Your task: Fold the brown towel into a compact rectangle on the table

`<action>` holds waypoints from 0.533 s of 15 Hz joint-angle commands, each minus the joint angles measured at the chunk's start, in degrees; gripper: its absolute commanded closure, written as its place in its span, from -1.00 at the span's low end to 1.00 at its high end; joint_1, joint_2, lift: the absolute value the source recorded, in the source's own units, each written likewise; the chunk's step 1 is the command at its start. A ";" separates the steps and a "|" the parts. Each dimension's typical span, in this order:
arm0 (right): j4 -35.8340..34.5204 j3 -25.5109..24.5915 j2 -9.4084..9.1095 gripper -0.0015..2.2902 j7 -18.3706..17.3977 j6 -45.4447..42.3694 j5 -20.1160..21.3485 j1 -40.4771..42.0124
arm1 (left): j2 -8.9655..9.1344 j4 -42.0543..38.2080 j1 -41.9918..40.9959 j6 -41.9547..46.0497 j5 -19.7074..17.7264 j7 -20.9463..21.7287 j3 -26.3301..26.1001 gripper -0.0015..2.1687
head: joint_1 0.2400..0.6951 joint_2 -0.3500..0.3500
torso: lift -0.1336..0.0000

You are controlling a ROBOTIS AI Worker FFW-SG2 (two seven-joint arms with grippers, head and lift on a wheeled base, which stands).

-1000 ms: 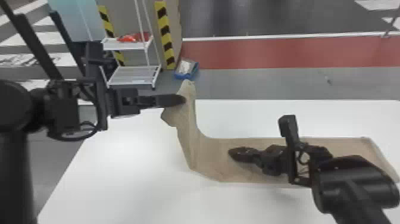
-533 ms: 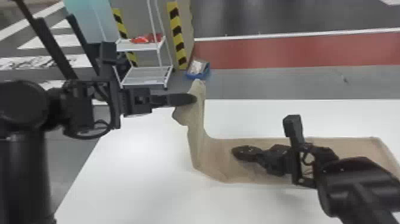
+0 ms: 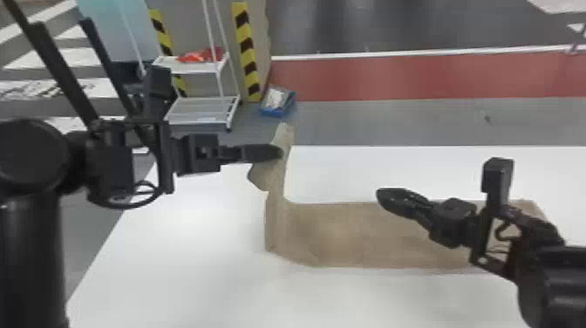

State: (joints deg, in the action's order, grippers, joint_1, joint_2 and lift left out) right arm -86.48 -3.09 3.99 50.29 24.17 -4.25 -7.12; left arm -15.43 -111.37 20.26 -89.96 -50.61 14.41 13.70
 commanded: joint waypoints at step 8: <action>-7.74 -26.62 11.48 -0.97 0.96 -2.06 -11.39 9.76 | 15.58 -3.94 -6.81 8.61 15.01 -7.20 -12.29 0.33 | 1.00 -0.74 | -0.86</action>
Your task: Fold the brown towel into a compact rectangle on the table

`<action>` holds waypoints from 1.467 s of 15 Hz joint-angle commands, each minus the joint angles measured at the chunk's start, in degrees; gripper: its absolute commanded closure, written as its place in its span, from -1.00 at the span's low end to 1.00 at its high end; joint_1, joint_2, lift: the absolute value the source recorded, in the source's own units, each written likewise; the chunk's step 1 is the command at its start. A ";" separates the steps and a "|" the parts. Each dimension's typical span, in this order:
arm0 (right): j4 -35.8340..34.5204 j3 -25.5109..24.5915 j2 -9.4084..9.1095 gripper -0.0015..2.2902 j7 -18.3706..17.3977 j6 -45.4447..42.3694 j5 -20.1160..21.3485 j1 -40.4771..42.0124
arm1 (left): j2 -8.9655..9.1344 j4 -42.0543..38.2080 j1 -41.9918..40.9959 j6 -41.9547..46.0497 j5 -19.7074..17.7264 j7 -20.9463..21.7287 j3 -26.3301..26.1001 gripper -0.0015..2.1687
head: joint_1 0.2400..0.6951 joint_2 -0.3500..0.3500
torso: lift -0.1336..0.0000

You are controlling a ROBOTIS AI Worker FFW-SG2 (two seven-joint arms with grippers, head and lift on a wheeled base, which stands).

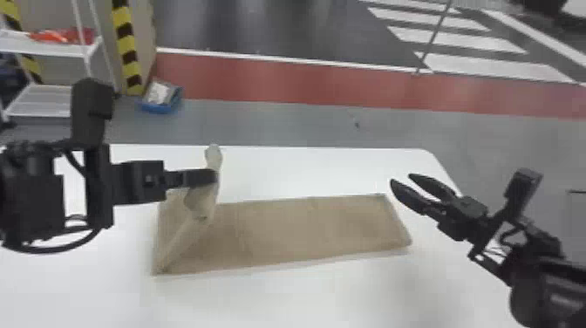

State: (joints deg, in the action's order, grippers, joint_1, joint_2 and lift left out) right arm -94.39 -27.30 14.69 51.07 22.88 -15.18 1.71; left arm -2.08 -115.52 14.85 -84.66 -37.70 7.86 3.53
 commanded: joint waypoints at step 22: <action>3.87 -13.66 1.30 -0.96 3.42 -6.22 -4.95 4.53 | 2.23 14.19 -6.50 31.09 8.44 -6.63 -22.60 0.33 | 1.00 -1.00 | -0.86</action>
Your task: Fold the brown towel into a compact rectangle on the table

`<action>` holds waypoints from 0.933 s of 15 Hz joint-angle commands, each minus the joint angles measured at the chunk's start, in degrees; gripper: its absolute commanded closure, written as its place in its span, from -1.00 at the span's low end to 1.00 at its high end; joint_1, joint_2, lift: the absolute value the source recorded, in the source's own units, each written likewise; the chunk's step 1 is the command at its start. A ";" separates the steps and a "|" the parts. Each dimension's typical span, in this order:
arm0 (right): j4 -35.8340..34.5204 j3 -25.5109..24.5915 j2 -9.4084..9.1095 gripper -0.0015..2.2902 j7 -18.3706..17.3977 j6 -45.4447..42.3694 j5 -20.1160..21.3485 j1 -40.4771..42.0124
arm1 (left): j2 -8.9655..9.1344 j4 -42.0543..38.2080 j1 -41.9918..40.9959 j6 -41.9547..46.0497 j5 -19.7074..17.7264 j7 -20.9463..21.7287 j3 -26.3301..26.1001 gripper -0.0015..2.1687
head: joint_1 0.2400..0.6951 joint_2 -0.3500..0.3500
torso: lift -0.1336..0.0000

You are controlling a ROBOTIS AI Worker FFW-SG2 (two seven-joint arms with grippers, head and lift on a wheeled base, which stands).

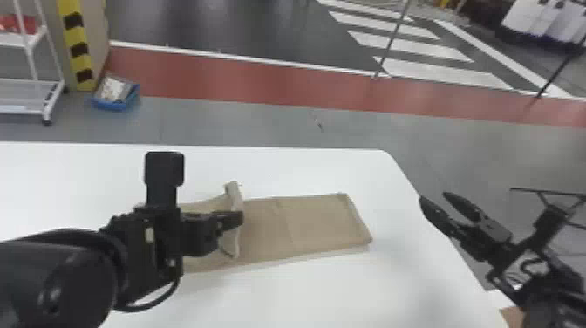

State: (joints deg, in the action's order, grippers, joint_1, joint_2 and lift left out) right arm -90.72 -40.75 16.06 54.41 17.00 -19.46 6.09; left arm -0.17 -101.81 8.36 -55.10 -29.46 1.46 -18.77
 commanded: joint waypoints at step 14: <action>-0.15 1.11 -1.74 -0.96 0.00 -0.87 -1.11 0.06 | 0.32 3.82 0.35 7.32 -7.80 2.41 1.19 -0.99 | 1.00 -1.00 | -0.86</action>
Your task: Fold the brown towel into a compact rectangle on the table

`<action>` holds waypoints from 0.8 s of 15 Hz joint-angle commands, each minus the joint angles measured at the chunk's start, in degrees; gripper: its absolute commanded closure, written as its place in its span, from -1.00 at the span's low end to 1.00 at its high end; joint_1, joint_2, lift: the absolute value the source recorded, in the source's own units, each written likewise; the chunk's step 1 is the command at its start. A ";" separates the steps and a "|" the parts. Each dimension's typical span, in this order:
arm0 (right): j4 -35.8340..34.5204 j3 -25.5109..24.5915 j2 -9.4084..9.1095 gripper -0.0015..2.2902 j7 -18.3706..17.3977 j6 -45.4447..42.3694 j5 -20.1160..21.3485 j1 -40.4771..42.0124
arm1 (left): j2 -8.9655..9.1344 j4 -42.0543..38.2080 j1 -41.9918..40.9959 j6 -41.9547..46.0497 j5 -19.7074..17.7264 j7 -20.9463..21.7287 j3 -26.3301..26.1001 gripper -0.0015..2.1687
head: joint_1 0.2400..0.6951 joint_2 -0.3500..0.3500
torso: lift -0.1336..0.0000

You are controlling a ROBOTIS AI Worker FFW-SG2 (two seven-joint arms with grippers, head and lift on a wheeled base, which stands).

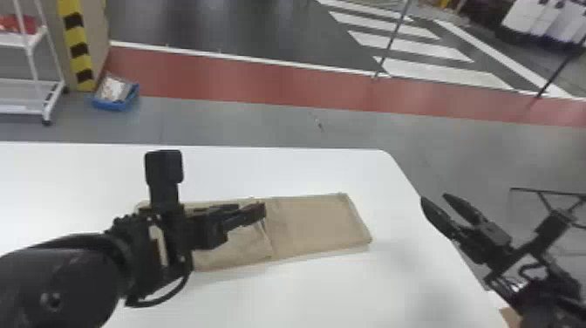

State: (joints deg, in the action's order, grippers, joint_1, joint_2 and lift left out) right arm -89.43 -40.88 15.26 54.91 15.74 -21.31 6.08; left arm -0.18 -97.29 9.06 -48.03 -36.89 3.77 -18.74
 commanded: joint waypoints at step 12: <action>-22.19 25.24 -10.42 -0.75 -21.42 36.43 11.91 -1.68 | -19.69 -10.20 -7.48 7.64 13.69 9.24 16.81 -0.97 | 1.00 -0.44 | -0.86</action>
State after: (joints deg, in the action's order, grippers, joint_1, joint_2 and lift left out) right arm -111.58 -18.19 5.05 34.28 49.70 -10.20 5.09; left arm -19.28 -108.39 1.95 -42.65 -24.72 12.56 -3.65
